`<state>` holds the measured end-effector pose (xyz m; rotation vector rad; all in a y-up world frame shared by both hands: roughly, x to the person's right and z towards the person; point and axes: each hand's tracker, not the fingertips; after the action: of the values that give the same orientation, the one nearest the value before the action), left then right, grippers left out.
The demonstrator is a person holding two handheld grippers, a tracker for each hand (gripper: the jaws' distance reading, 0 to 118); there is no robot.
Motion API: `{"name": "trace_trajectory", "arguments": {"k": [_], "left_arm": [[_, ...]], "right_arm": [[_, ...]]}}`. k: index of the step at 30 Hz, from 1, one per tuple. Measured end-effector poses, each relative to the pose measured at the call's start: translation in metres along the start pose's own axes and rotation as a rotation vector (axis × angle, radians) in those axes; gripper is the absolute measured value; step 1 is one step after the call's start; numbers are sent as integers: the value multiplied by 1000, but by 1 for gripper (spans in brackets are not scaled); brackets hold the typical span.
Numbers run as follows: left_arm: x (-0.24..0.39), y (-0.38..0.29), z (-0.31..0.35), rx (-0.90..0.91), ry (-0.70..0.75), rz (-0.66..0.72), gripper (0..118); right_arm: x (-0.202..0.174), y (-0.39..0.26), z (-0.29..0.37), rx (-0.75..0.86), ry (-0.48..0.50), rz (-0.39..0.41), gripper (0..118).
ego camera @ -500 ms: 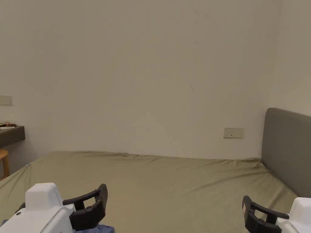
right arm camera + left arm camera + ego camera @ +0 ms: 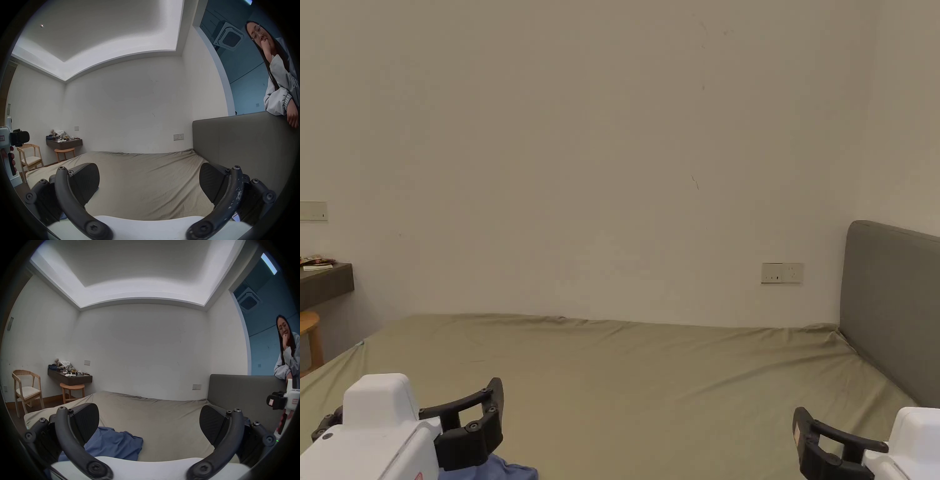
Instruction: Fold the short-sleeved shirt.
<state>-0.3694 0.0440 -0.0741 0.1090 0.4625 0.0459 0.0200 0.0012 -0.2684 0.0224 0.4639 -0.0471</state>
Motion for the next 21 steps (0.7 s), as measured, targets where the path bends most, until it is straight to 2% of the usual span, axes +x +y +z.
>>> {"name": "trace_trajectory", "arguments": {"k": [5, 10, 21], "left_arm": [[2, -2, -2, 8, 19, -9, 118], [1, -1, -3, 0, 6, -19, 118], [10, -7, -2, 36, 11, -108, 118]], "right_arm": [[3, 0, -1, -8, -8, -19, 118], [4, 1, 0, -8, -20, 5, 118], [3, -2, -2, -6, -4, 3, 118]]}}
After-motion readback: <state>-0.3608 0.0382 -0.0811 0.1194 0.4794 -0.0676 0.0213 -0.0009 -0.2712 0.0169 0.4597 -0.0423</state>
